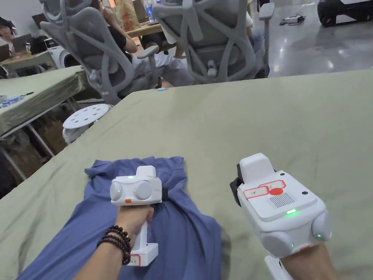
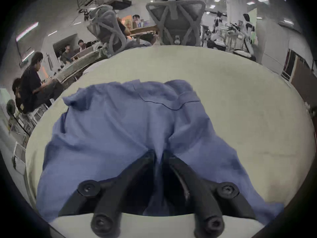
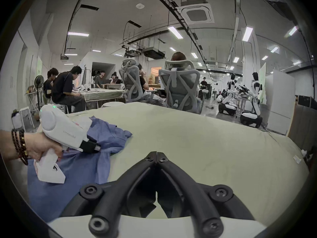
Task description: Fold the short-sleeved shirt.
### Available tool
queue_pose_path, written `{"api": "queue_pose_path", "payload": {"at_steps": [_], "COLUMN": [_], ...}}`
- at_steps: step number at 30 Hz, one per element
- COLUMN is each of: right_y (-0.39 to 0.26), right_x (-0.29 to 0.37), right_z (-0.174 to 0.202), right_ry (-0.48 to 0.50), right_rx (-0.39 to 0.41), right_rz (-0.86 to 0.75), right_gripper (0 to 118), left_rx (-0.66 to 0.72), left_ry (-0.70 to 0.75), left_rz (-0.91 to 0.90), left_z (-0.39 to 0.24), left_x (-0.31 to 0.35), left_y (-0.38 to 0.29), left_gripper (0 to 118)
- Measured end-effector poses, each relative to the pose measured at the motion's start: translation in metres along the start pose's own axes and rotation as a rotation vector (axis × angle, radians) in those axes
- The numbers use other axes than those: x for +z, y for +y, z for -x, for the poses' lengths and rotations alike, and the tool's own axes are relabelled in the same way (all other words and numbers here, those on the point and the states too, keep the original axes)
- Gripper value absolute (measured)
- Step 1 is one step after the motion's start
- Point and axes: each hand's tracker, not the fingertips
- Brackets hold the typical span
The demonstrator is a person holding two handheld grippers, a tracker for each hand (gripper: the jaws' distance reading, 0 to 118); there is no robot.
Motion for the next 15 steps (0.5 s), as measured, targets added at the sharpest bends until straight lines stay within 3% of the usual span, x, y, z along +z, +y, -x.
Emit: {"api": "queue_pose_path", "payload": {"at_steps": [5, 8, 12, 15], "right_y": [0.001, 0.005, 0.013, 0.017], "right_x": [0.024, 0.044, 0.079, 0.116], "right_z": [-0.022, -0.046, -0.080, -0.110], "right_ry": [-0.042, -0.084, -0.195, -0.255], "right_rx": [0.047, 0.048, 0.004, -0.047], "right_rz": [-0.007, -0.013, -0.044, -0.066], "right_gripper": [2, 2, 2, 2], "left_rx": [0.061, -0.046, -0.091, -0.152], "left_ry": [-0.001, 0.024, -0.126, -0.294], "left_rz": [-0.169, -0.255, -0.412, -0.528], "left_z": [0.011, 0.011, -0.018, -0.076], "left_x": [0.044, 0.081, 0.150, 0.209], "left_y": [0.022, 0.050, 0.082, 0.097], "left_gripper": [7, 7, 7, 7]}}
